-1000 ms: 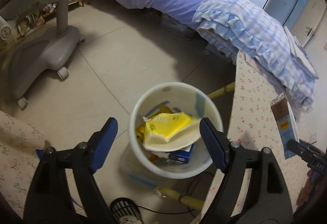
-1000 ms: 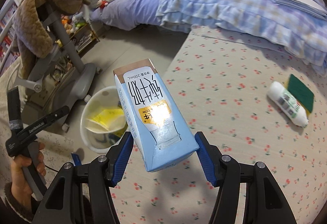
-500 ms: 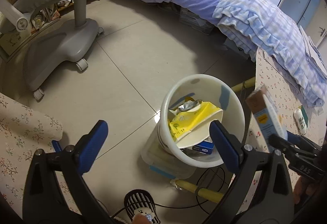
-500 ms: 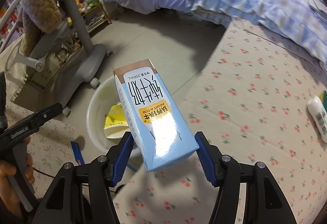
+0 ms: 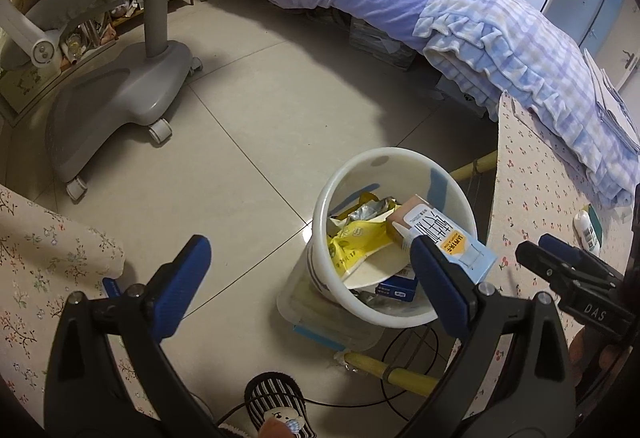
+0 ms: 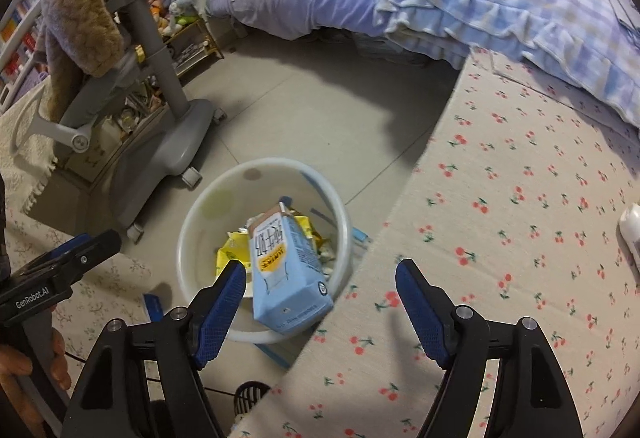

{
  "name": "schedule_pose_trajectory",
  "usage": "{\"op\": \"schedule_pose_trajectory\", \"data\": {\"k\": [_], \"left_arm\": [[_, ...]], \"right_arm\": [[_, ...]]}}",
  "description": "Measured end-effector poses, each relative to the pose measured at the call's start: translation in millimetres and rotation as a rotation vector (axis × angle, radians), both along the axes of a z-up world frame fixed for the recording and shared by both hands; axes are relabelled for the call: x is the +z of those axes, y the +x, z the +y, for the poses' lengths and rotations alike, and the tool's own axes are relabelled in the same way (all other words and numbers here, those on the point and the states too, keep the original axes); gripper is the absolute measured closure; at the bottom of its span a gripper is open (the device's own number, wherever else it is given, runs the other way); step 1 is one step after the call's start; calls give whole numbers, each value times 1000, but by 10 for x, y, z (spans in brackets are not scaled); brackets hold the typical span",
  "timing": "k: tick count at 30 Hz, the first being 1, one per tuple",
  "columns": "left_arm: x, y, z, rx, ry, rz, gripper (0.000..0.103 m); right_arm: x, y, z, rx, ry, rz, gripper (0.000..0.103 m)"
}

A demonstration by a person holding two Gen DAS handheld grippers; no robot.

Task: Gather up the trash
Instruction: 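Drop the yellow package into the wastebasket with the left tool while the right tool drops the milk carton, then move both tools back over the table toward the white bottle and sponge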

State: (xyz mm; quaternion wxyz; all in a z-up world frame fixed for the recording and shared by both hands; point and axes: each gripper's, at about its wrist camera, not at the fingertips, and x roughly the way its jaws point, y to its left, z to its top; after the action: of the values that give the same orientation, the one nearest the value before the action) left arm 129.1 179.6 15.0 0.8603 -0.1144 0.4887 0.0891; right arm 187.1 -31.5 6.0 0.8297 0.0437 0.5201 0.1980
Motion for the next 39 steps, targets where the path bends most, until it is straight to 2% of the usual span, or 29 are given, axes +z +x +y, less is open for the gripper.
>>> {"op": "schedule_pose_trajectory", "data": {"k": [8,15,25,32,39], "left_arm": [[24,-1,-146,-38,15,-2,3],[33,19,-339,-88,-21,4,3],[77,109,-802,-157,-16,3,3],[54,223,-1207,-208,-16,18,3],[27,380,-1602,-252,-19,24,3]], "right_arm": [[123,-90,-404,-49,1,2,24],[211,-224,-856,-104,-38,-13,24],[241,-345,-1631,-217,-67,-10,24],[186,-370,-2346,-326,-94,-1,24],[131,-208,-2827,-368,-131,-10,24]]}}
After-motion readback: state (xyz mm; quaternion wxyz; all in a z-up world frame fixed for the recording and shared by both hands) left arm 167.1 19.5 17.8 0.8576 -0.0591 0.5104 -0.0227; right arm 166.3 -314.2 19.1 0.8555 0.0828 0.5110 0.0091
